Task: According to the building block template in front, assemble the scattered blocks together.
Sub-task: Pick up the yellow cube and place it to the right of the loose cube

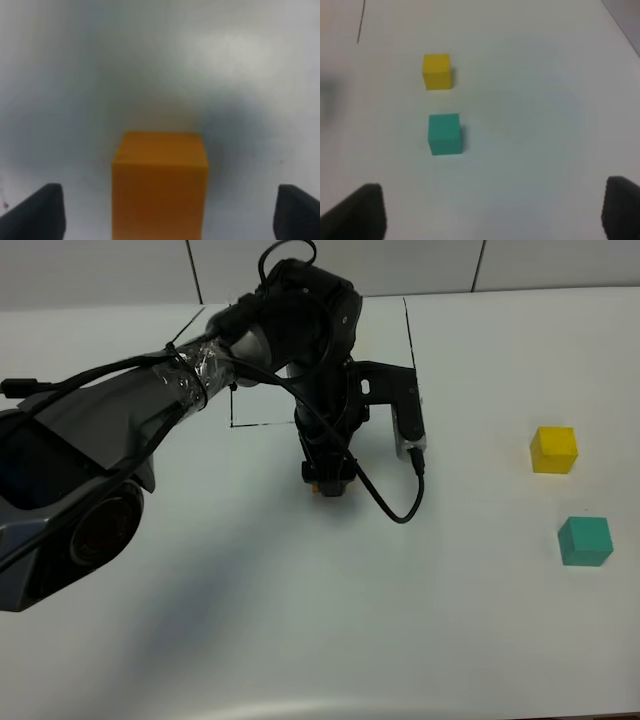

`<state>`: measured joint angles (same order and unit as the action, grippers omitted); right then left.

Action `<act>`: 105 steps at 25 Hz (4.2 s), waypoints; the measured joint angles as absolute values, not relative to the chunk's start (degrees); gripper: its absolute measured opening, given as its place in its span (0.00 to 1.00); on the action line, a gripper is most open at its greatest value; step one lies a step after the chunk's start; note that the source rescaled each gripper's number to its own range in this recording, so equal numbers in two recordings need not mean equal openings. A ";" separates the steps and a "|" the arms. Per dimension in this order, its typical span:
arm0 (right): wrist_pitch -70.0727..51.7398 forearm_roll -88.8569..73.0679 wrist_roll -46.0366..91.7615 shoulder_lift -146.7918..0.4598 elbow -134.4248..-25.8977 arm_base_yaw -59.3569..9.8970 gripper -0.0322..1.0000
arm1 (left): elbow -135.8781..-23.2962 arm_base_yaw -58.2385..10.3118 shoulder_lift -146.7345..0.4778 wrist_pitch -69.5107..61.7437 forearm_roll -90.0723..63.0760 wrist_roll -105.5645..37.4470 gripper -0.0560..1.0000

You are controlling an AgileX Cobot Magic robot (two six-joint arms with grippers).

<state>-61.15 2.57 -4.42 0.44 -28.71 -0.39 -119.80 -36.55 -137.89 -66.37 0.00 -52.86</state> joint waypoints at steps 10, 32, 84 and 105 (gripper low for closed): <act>-61.15 2.57 -4.42 0.44 -28.71 -0.39 0.76 | -120.34 -32.29 -129.19 -65.53 -1.19 -36.04 0.95; -61.15 2.57 -4.42 0.44 -28.71 -0.39 0.76 | -85.31 -6.23 -94.07 -48.11 -0.96 -14.33 0.95; -61.15 2.57 -4.42 0.44 -28.71 -0.39 0.76 | -28.97 -5.04 0.23 -61.16 -3.37 1.03 0.84; -61.15 2.57 -4.42 0.44 -28.71 -0.39 0.76 | -28.97 -5.04 0.23 -61.16 -3.37 0.85 0.46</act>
<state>-61.15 2.57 -4.42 0.44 -28.71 -0.39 -28.97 -5.04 0.23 -61.16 -3.37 0.85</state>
